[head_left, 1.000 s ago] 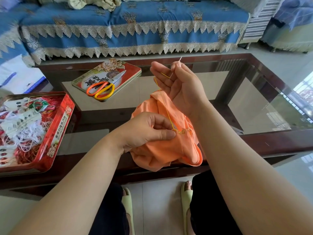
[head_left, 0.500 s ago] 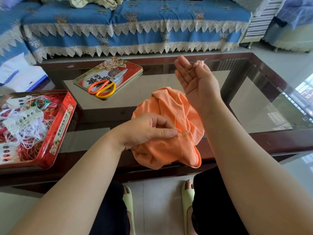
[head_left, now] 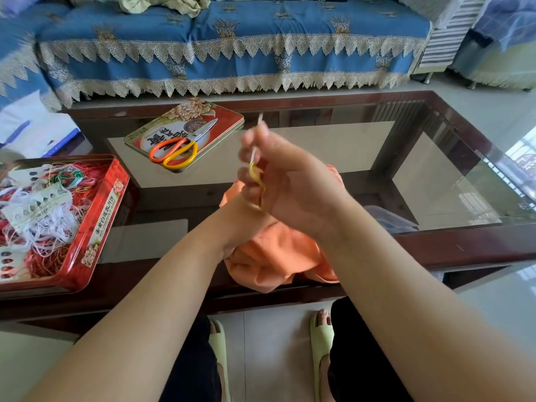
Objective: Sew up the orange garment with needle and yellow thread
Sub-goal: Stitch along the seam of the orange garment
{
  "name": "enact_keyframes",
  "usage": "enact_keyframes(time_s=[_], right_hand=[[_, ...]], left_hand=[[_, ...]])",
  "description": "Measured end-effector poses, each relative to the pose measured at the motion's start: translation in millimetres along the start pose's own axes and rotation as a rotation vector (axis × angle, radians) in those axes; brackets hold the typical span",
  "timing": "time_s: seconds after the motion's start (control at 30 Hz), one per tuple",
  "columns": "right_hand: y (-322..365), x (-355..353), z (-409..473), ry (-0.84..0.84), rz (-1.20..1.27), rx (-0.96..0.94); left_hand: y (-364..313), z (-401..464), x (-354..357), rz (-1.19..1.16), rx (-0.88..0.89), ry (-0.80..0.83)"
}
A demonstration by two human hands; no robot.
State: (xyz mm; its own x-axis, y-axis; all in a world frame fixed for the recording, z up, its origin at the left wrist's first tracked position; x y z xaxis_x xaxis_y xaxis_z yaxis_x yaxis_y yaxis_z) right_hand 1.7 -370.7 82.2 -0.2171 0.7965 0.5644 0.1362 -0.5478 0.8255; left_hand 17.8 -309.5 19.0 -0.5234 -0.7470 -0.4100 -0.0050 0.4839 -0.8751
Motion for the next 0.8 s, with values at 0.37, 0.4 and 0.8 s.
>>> enact_keyframes(time_s=[0.37,0.4,0.8], right_hand=[[36,-33,-42,-0.373,-0.967,-0.157],[33,-37,-43,-0.366,-1.002,-0.103],[26,-57,-46,-0.203,-0.971,0.062]], left_hand=[[-4,-5,-19,-0.286,0.033,0.004],[-4,-6,-21,-0.279,0.048,-0.014],[-16,-20,-28,-0.152,0.186,-0.007]])
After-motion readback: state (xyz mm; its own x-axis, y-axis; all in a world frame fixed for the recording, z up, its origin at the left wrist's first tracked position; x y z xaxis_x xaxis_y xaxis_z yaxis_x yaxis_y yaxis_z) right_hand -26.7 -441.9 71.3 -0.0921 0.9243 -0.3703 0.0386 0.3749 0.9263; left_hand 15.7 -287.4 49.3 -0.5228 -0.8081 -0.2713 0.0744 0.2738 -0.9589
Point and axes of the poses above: each hand's wrist, its own z-axis towards the middle knuckle, its own x-axis out of the palm, y = z × x, the point moved 6 cm from there along z, towards the middle knuckle, and after that the axes turned 4 degrees about -y, right-handed, at the moved point
